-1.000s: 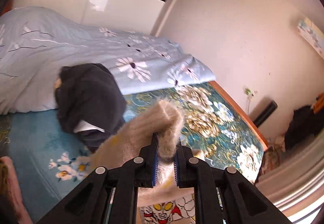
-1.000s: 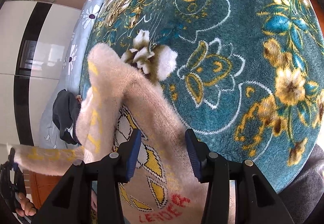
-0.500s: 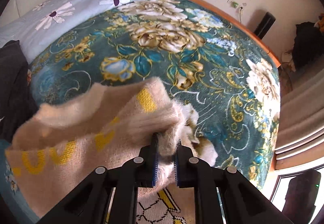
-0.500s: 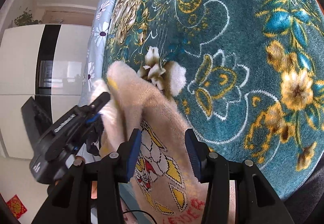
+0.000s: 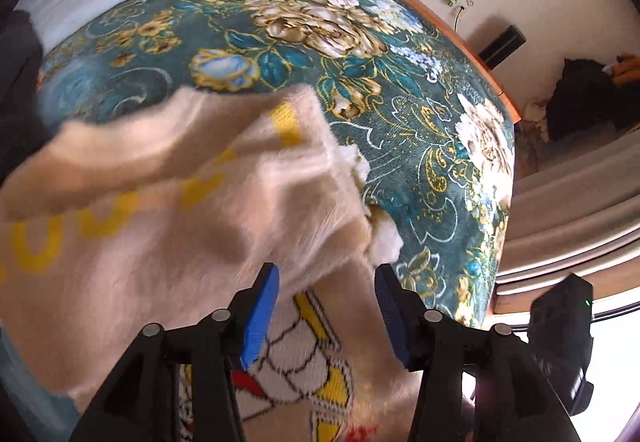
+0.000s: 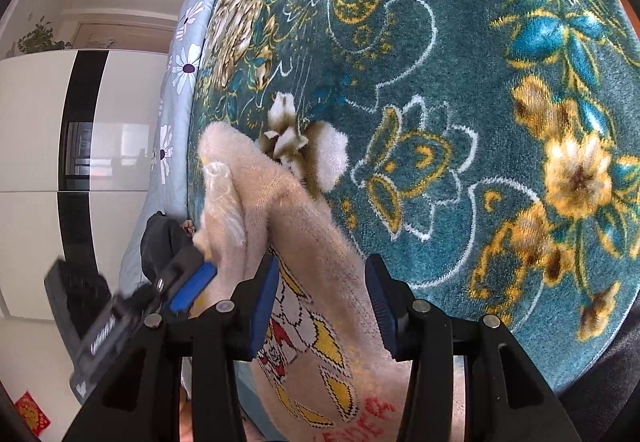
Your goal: Fold clothes
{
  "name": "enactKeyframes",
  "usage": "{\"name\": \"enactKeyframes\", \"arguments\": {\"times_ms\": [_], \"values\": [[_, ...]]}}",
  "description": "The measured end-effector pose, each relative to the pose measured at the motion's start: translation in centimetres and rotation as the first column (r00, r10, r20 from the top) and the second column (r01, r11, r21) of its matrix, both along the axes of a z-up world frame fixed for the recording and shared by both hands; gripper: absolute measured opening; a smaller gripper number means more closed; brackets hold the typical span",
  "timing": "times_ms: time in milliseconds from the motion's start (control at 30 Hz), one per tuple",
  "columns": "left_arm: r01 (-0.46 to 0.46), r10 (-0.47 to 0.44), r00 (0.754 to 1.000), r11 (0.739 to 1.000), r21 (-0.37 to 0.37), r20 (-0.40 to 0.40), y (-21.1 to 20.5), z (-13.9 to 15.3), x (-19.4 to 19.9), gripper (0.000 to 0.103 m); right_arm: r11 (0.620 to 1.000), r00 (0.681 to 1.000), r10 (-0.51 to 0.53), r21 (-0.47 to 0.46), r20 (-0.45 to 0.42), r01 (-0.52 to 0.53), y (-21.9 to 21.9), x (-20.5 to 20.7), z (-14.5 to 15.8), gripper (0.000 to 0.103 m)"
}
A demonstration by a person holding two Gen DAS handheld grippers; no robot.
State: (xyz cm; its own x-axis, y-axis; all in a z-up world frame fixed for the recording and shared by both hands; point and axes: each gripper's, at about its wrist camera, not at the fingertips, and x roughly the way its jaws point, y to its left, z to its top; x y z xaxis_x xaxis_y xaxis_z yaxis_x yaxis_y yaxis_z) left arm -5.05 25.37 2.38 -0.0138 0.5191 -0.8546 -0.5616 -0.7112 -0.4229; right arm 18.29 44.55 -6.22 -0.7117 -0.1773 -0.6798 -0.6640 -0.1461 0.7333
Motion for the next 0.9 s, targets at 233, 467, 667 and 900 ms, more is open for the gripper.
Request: {"name": "enactKeyframes", "arguments": {"times_ms": [233,467,667,900], "values": [[-0.264,0.269,0.962,0.959,-0.099,0.045,-16.8,-3.3,3.2,0.063,0.996,0.985,0.08,0.023,0.15,-0.084,-0.8,0.6,-0.9,0.047],[-0.396,0.411,0.884,0.912,-0.112,0.223,-24.7,-8.3,6.3,0.063,0.994,0.968,0.108,0.006,0.227,-0.112,-1.3,0.9,-1.9,0.052],[-0.304,0.302,0.907,0.952,-0.042,0.295,-21.9,-8.8,7.9,0.061,0.971,0.939,0.228,0.006,0.256,-0.237,-3.0,-0.6,-1.9,0.053],[-0.301,0.274,0.858,0.954,-0.007,0.434,-21.9,-9.6,8.9,0.061,0.959,0.928,0.281,-0.036,0.244,-0.281,-3.9,-0.7,-1.9,0.054]]}}
